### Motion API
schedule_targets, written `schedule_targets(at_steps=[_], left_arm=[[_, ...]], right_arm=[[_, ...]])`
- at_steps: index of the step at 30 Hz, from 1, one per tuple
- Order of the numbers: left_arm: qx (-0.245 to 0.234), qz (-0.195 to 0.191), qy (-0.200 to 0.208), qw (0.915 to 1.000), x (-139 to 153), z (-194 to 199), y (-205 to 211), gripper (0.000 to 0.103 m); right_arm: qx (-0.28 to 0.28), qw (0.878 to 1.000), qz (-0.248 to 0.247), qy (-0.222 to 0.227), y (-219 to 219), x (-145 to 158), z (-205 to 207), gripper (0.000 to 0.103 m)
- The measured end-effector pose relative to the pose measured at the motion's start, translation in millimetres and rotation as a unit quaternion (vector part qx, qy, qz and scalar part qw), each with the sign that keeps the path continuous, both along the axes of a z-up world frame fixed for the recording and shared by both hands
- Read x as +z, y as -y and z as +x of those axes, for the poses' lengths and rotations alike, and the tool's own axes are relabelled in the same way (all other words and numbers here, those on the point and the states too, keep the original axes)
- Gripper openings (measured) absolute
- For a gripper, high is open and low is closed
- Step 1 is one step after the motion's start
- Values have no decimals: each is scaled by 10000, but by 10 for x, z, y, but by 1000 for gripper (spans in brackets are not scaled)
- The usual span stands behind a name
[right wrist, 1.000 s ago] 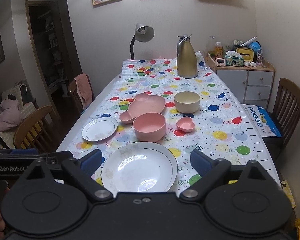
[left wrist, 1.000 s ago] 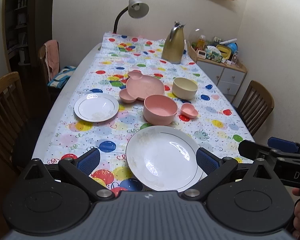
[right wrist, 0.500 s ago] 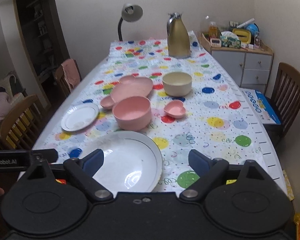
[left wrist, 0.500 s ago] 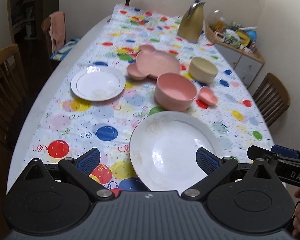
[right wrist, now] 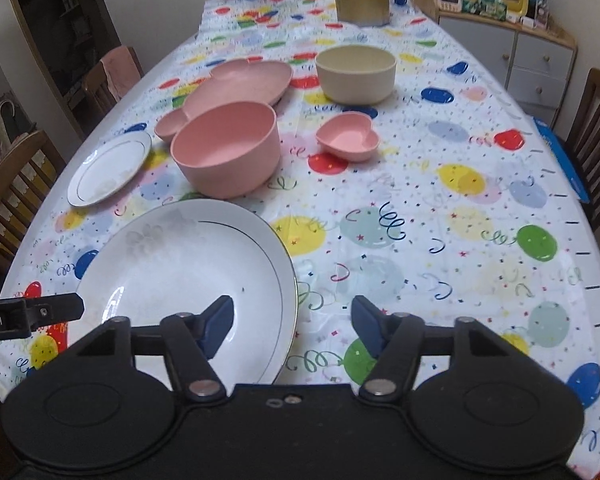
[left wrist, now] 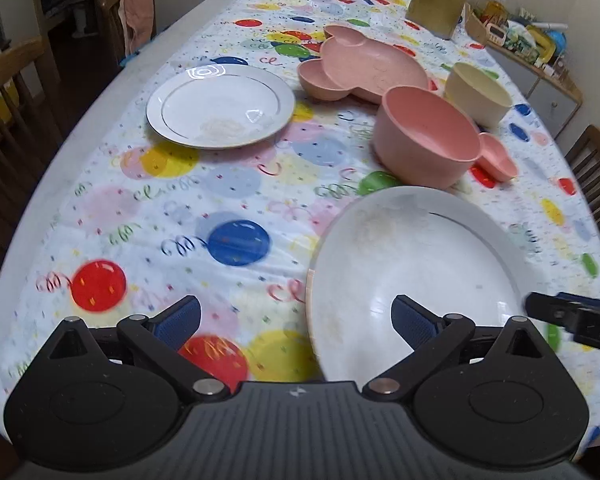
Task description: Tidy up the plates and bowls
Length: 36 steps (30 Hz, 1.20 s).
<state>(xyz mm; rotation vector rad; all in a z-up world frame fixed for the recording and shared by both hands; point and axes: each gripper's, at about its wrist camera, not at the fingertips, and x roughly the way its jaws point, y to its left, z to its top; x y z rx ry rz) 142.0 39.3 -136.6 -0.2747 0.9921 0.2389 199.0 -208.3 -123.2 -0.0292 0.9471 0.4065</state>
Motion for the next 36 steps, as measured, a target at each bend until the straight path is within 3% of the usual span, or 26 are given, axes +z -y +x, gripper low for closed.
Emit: schedule_targets(at_steps=[4,10,14,26,32,36], left_arm=[[59,244,-28,9997,-113,20,-201,100],[-101,-273,13,9996,-129,1,-213,100],[-252,-336,1,9991,-142,52,-71,97],[-253,-572,-208,9978,-162,163,-20,39],[-296,-833,-237,9958,-162,214,-20,24],[-271,-816,-297,9959,-154,232,-6,24]], right_arm=[[122,9996,-42,-245,-24,-53,111,54],[544,9980,-256,-185,-24,26,125,52],[472,9982,-128,-342,-26,-93,186,40],[193,9969,383,-667,25,-236,265,15],[106,9958,534,-730,52,-229,306,8],[67,9937,703,-869,106,-241,342,7]])
